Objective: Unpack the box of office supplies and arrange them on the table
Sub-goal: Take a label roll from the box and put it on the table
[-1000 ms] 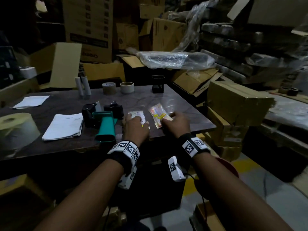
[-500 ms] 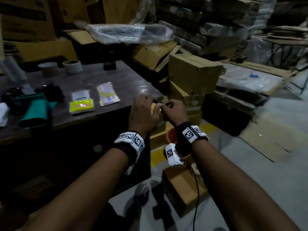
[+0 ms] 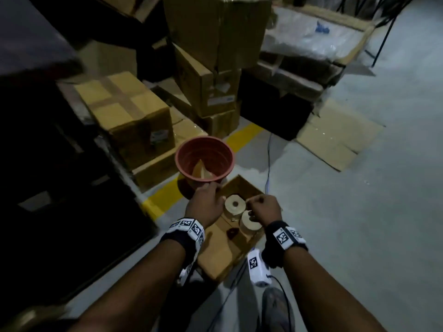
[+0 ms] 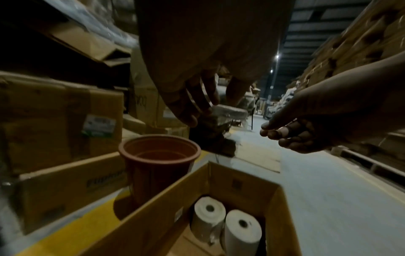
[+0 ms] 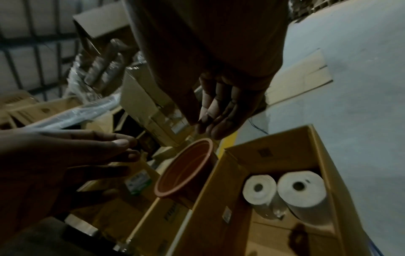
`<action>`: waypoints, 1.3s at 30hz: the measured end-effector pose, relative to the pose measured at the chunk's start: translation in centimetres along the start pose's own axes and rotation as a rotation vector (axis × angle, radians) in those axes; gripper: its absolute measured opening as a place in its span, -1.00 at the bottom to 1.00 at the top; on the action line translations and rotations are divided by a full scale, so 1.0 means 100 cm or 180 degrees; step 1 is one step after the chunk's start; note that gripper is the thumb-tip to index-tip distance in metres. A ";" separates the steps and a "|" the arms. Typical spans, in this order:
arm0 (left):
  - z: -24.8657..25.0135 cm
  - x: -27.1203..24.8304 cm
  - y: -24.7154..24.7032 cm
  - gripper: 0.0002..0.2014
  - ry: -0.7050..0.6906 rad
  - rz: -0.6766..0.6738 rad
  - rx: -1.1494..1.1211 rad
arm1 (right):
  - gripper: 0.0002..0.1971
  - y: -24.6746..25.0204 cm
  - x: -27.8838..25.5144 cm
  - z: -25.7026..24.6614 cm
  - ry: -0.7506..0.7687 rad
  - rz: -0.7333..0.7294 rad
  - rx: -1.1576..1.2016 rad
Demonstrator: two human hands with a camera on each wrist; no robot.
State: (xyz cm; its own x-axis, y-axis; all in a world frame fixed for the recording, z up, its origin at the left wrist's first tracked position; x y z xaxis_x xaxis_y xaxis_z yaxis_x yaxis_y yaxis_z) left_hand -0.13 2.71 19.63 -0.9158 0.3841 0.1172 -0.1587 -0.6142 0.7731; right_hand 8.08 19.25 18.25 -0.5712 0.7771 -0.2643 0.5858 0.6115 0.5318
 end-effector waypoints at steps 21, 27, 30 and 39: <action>-0.104 0.039 -0.140 -0.62 0.1366 -0.0603 -0.0415 | -0.55 -0.152 0.135 0.130 -0.0431 -0.1723 -0.2520; -0.099 0.038 -0.135 -0.66 0.1469 -0.0659 -0.0674 | -0.63 -0.151 0.135 0.134 -0.0175 -0.0947 -0.2649; -0.094 0.043 -0.127 -0.69 0.1310 -0.0588 -0.0641 | -0.81 -0.142 0.134 0.130 -0.0152 -0.0148 -0.2208; -0.069 0.029 -0.093 -0.69 0.1636 -0.0849 -0.0544 | -0.19 -0.097 0.084 0.087 -0.0460 -0.0733 -0.1201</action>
State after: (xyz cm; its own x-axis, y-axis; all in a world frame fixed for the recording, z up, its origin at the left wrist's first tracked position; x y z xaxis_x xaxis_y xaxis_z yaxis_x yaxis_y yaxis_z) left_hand -3.90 4.76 8.49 -0.8905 0.1839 -0.4162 -0.4254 -0.6610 0.6181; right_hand 2.62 21.15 3.85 -0.5603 0.6565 -0.5050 0.1877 0.6945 0.6945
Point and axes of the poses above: each hand's wrist, its own x-axis towards the middle knuckle, its own y-axis out of the back of the hand, z = x × y, the point moved 2 cm from there along x, towards the middle knuckle, and after that the axes turned 13 degrees about z, right-handed, at the moved point
